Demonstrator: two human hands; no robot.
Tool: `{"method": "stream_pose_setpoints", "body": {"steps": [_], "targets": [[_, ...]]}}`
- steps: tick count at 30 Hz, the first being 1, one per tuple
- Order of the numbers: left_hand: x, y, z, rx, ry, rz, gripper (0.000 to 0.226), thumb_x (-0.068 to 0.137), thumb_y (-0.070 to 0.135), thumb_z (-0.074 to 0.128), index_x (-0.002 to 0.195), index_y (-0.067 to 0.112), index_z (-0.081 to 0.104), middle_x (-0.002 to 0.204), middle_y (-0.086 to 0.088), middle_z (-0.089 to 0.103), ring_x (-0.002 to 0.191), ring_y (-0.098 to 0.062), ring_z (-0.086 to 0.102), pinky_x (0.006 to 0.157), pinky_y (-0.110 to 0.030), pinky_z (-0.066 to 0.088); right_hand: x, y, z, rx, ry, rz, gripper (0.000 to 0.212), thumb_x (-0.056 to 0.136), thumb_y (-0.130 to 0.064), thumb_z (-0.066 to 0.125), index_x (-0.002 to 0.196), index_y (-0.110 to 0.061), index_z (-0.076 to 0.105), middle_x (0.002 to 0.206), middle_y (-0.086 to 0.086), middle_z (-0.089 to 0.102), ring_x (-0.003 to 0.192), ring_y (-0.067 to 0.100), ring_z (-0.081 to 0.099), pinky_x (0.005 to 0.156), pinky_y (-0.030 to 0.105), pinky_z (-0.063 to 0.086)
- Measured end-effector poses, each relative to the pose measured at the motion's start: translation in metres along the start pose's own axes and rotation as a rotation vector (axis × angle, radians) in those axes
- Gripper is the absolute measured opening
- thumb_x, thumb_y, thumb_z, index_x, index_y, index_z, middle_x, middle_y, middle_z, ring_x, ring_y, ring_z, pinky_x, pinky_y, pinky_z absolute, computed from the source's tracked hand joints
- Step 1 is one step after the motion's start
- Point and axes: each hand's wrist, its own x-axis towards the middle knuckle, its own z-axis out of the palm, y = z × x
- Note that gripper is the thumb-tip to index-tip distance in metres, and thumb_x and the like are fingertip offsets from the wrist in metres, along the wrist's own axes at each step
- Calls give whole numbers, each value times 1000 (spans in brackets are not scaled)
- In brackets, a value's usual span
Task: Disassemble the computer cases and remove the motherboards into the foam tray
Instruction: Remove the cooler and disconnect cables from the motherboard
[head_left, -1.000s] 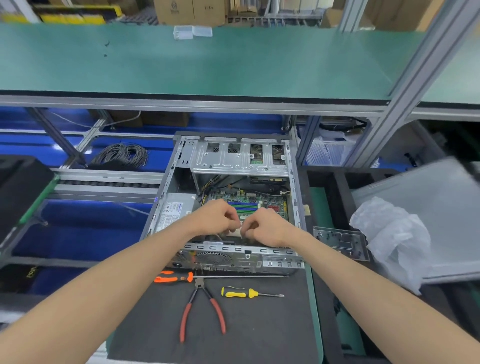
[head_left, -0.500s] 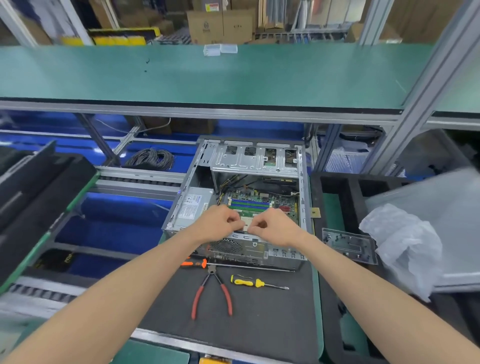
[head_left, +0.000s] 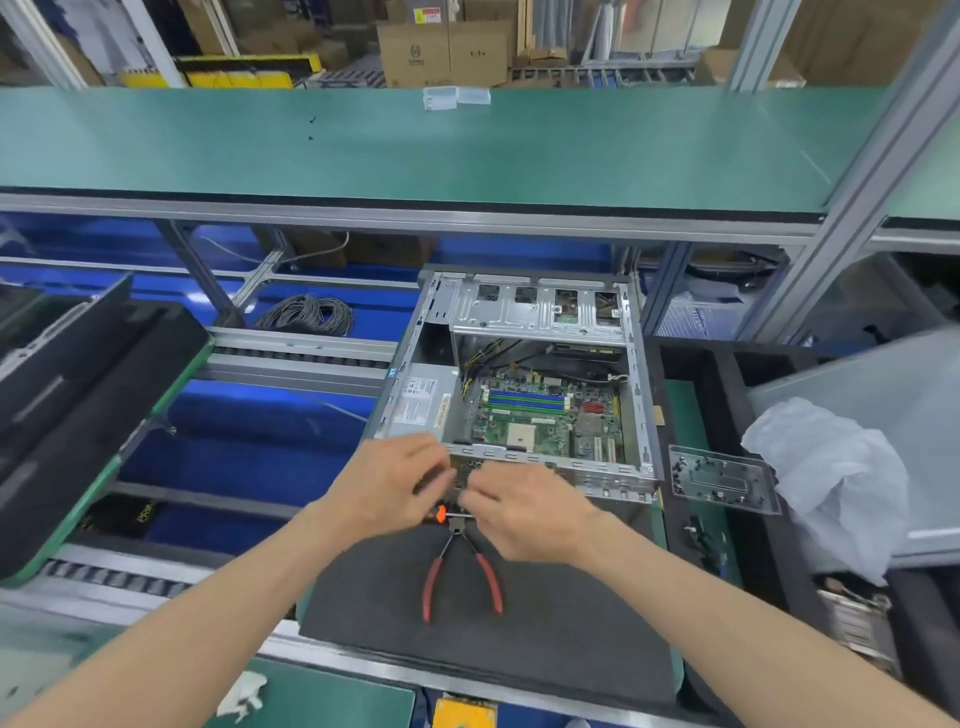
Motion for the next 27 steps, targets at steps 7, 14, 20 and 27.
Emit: {"method": "stream_pose_setpoints", "body": {"steps": [7, 14, 20, 27], "targets": [[-76, -20, 51, 261, -438, -216, 25, 93, 29, 60, 114, 17, 64, 110, -2, 65, 101, -26, 62, 82, -39, 51, 5, -23, 57, -5, -508, 415, 26, 93, -4, 49, 119, -5, 53, 116, 14, 56, 109, 34, 56, 76, 46, 50], [-75, -17, 88, 278, -508, -464, 44, 91, 11, 60, 134, 18, 48, 128, -5, 51, 118, -28, 49, 89, -41, 48, 15, -28, 81, -73, -538, 490, 30, 93, 3, 48, 122, 2, 53, 123, 18, 48, 106, 37, 59, 73, 48, 52], [-78, -7, 81, 245, -339, -396, 51, 71, 2, 76, 120, 10, 61, 116, -11, 55, 100, -33, 55, 74, -44, 56, 7, -31, 84, -120, -465, 447, 34, 93, 4, 45, 127, 3, 48, 123, 19, 50, 109, 38, 55, 84, 47, 49], [-57, 6, 27, 35, 77, -181, 27, 85, 4, 70, 112, 6, 67, 106, -5, 57, 94, -23, 51, 77, -36, 54, 8, -25, 31, 44, -179, 323, 33, 93, 1, 44, 124, 3, 55, 111, 19, 56, 101, 38, 51, 89, 43, 39]]}}
